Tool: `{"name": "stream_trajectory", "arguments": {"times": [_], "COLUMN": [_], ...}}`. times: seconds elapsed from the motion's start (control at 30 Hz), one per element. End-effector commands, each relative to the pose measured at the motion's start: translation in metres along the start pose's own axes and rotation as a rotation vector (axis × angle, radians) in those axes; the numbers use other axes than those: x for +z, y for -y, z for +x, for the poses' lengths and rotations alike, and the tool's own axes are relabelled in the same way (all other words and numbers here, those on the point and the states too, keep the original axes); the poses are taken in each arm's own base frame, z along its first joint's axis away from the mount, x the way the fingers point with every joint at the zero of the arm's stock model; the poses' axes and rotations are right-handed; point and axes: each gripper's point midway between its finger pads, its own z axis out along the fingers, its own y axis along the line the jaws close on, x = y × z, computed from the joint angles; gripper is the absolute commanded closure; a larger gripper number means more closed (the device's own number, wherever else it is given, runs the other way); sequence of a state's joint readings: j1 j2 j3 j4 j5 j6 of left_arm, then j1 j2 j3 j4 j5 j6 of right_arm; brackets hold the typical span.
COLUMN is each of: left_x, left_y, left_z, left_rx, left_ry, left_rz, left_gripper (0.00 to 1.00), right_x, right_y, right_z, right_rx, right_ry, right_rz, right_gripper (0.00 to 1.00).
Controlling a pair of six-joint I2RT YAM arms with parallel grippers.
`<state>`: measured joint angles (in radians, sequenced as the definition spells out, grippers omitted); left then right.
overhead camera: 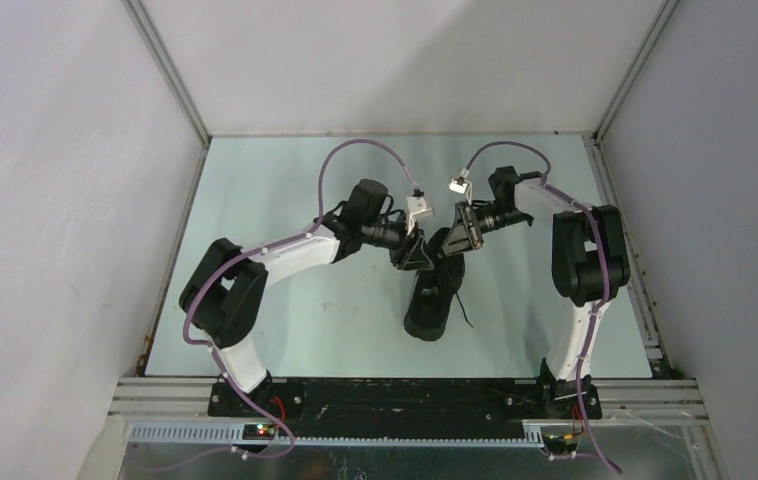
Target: Tie the shoes
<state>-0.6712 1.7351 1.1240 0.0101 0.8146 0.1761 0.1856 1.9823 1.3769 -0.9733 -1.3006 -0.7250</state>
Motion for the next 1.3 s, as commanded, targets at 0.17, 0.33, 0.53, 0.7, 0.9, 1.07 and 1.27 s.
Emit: {"name": "stream_trajectory", "arguments": {"times": [0.17, 0.33, 0.53, 0.7, 0.9, 1.07, 1.27], "left_x": [-0.033, -0.052, -0.038, -0.013, 0.016, 0.035, 0.05], "left_y": [-0.009, -0.005, 0.032, 0.049, 0.055, 0.043, 0.038], "left_z": [-0.044, -0.051, -0.069, -0.059, -0.056, -0.047, -0.042], "left_rx": [0.209, 0.417, 0.71, 0.974, 1.154, 1.239, 1.263], "left_ry": [-0.021, -0.157, -0.279, -0.396, -0.451, -0.493, -0.495], "left_rz": [-0.137, -0.1, 0.018, 0.039, 0.042, -0.001, -0.024], "left_gripper": [0.42, 0.41, 0.41, 0.42, 0.44, 0.42, 0.42], "right_x": [0.0, 0.0, -0.001, -0.001, 0.0, -0.001, -0.002], "right_y": [-0.013, -0.012, -0.011, -0.011, -0.011, -0.011, -0.009], "right_z": [-0.012, -0.011, -0.009, -0.009, -0.011, -0.01, -0.009], "right_rx": [-0.038, -0.006, 0.01, 0.013, 0.014, 0.017, 0.019], "right_ry": [0.0, -0.005, -0.009, -0.013, -0.009, -0.006, -0.006], "right_rz": [0.018, 0.026, 0.034, 0.039, 0.039, 0.038, 0.036], "right_gripper": [1.0, 1.0, 1.0, 1.0, 1.0, 1.0, 1.0]}}
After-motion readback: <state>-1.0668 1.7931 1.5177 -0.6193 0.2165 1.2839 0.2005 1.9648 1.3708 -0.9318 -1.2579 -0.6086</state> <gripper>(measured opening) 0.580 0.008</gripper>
